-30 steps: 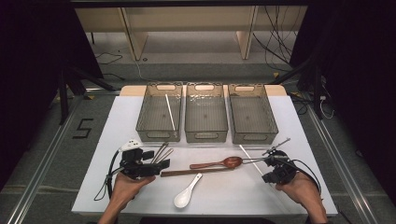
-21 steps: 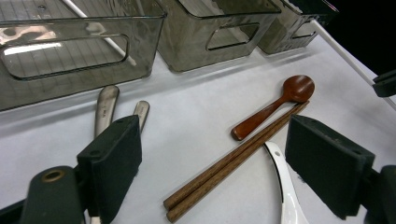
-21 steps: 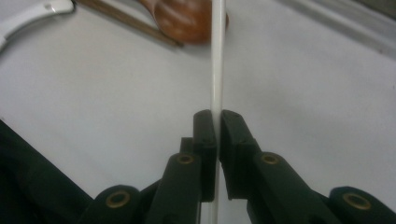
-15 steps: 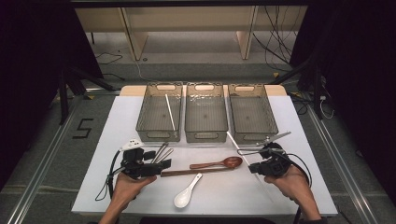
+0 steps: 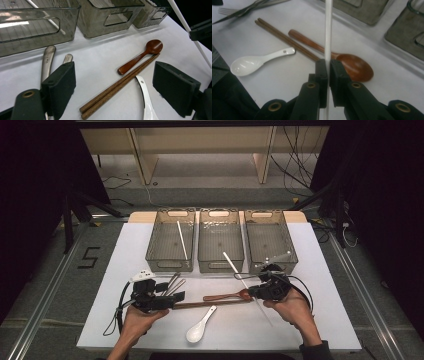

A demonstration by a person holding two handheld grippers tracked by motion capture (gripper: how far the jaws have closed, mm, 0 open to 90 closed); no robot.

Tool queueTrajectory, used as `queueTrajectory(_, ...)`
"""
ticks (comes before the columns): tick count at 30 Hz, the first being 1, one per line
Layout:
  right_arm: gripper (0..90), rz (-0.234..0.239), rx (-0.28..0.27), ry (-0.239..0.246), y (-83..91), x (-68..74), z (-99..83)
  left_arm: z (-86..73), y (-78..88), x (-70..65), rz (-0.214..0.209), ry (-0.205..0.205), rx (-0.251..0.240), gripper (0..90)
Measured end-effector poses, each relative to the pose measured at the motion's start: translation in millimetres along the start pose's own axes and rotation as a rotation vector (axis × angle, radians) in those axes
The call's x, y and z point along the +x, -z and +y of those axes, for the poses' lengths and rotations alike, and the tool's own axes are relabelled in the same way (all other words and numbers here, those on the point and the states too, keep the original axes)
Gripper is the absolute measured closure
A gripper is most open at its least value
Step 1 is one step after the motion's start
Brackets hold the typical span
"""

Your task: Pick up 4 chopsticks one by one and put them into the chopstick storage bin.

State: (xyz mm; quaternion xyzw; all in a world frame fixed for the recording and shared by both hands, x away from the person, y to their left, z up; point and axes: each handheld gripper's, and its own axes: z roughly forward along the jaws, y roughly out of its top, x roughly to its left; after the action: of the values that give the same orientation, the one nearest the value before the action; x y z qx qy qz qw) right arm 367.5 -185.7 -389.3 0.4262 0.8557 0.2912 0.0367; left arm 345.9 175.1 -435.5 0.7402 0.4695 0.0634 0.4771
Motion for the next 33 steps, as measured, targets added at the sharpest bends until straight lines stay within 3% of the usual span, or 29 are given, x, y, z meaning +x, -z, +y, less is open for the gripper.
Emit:
queueTrajectory(4, 85.7, 0.008, -0.031, -0.004, -3.3, 4.1, 8.6, -0.1, -1.1, -2.9, -0.009, 0.001, 0.004, 18.4)
queueTrajectory(6, 85.7, 0.038, -0.053, -0.022, -4.7, 4.8, 12.7, -0.3, -2.6, -5.7, -0.015, -0.001, 0.008, 18.4)
queueTrajectory(12, 85.7, 0.047, -0.091, -0.030, -8.9, 12.8, 24.1, -0.6, -10.4, -19.0, -0.049, 0.000, 0.032, 18.6)
queueTrajectory(21, 85.7, 0.071, -0.118, -0.021, -15.0, 25.5, 33.0, -3.3, -34.2, -44.0, -0.132, 0.075, 0.054, 18.7)
queueTrajectory(25, 85.6, 0.079, -0.134, -0.016, -17.0, 31.3, 36.3, -1.0, -47.3, -56.8, -0.198, 0.124, 0.055, 19.7)
queueTrajectory(33, 85.7, 0.099, -0.158, -0.009, -19.8, 40.7, 39.4, 3.2, -63.9, -75.0, -0.245, 0.114, 0.061, 25.7)
